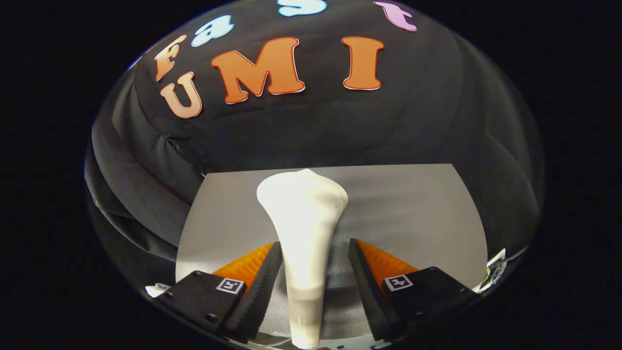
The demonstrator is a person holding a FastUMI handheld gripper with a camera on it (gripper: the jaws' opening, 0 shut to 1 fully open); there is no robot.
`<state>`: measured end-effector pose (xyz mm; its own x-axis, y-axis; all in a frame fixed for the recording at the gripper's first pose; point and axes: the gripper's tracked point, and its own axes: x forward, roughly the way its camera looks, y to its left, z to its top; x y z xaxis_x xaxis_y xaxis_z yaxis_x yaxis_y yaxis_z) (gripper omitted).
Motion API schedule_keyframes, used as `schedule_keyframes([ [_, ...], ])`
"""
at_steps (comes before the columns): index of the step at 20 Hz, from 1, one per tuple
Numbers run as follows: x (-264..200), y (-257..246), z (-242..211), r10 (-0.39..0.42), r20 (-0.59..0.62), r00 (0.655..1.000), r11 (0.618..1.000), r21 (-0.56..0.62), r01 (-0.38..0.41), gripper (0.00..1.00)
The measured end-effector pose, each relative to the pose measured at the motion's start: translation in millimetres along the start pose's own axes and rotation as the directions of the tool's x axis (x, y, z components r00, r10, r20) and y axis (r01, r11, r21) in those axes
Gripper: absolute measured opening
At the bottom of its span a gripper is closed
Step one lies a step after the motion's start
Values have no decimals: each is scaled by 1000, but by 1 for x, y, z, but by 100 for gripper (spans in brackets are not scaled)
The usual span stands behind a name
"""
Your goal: Iron the clothes twice with a garment steamer, once on the left side and once on the right side.
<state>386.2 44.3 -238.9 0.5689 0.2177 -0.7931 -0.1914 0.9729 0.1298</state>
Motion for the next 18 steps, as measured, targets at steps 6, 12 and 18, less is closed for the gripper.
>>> schedule_keyframes([
  [6, 15, 7, -2, 12, -95, 995, 999, 54, -7, 69],
  [12, 14, 5, -2, 5, -112, 994, 998, 68, 2, 64],
  [18, 15, 5, -3, -37, -79, 996, 999, 21, 39, 50],
])
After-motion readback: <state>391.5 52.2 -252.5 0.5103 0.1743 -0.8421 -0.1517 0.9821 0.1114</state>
